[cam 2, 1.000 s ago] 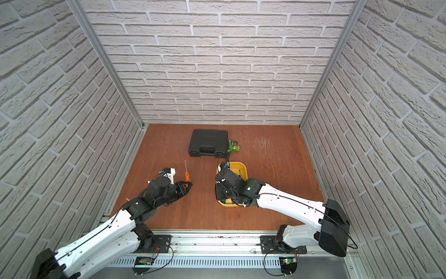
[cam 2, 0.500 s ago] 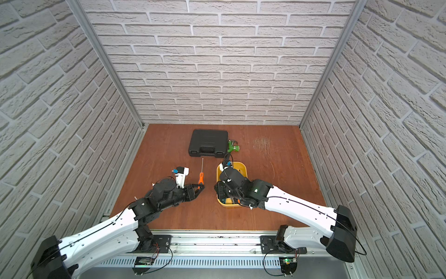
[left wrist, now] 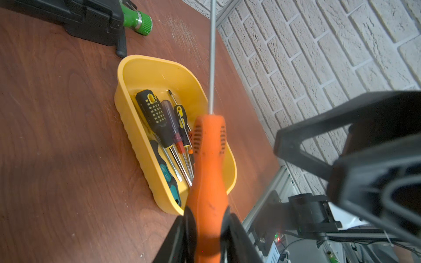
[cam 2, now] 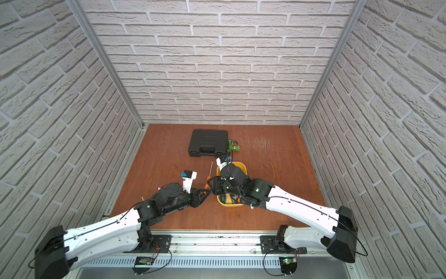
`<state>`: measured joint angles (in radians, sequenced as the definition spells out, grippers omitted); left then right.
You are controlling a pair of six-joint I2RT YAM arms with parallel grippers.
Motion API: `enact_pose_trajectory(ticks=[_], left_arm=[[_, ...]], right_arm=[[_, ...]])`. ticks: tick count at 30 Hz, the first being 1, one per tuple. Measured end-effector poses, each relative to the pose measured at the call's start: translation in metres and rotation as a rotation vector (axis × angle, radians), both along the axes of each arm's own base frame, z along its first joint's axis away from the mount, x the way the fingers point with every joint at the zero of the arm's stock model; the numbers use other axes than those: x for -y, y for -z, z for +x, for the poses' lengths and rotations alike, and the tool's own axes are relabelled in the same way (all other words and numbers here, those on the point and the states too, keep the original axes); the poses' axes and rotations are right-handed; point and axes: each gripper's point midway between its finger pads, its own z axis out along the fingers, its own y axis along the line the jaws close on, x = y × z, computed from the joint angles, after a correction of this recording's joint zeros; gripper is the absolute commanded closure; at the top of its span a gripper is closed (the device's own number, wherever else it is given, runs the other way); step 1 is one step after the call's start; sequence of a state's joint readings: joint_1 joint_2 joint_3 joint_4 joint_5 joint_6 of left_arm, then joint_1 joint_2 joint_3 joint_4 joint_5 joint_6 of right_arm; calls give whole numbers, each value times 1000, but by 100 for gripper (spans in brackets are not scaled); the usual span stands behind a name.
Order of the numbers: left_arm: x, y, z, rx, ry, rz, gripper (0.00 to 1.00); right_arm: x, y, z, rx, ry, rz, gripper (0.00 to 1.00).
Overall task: Put the screwdriver on the desktop into the storage box
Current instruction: Place the screwdriver in the storage box.
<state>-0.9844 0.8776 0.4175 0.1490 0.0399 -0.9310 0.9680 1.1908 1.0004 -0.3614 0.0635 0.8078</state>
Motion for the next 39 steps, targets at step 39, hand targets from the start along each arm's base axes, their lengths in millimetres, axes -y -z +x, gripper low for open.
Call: enact_pose_trajectory(ticks=[39], left_arm=[[4,-21,-5,104,28,-4,100]], right_arm=[[-18,26,6,-101,7,-44,78]])
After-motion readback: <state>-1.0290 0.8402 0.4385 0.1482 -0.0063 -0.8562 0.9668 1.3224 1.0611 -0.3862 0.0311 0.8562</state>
